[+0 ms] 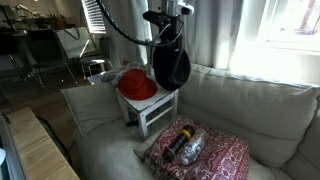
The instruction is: Put the black hat on the seat of the chair, put the red hat on the black hat and then put the hats on the couch
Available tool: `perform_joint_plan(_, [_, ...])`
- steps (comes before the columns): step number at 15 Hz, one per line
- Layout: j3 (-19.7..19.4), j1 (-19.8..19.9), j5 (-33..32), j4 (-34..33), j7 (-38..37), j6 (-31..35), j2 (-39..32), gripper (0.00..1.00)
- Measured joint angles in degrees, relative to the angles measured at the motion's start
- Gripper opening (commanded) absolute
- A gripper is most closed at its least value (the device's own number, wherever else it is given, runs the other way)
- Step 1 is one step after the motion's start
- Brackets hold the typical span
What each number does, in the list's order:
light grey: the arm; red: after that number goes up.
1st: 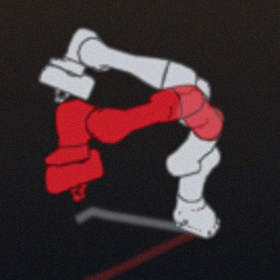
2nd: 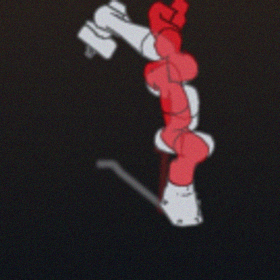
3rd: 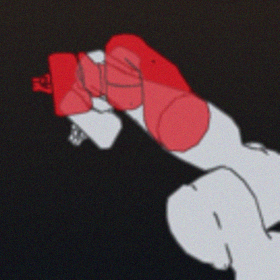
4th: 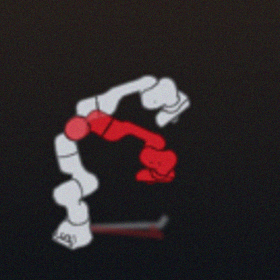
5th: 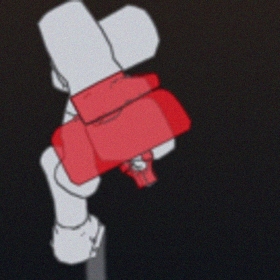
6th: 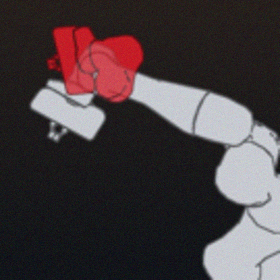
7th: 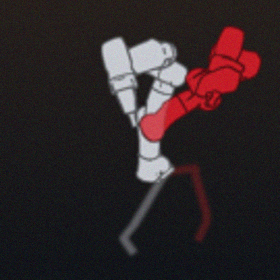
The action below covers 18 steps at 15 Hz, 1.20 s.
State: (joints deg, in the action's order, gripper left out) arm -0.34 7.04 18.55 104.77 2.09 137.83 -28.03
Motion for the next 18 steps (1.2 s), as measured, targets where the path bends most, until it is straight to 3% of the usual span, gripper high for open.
perform_joint_plan(3, [0.96, 1.88, 1.91, -0.57, 3.89, 0.00, -0.55, 1.00])
perform_joint_plan(11, [7.57, 13.00, 12.52, -4.34, 31.84, -4.26, -4.17, 1.00])
perform_joint_plan(12, [8.31, 14.00, 13.98, -4.55, 34.78, -5.35, -4.55, 0.96])
perform_joint_plan(14, [9.33, 15.46, 17.33, -4.80, 40.11, -8.28, -5.08, 0.72])
perform_joint_plan(15, [9.37, 15.80, 18.66, -4.91, 42.24, -10.01, -5.24, 0.70])
perform_joint_plan(18, [8.98, 16.24, 21.59, -5.13, 46.61, -13.27, -5.52, 0.46])
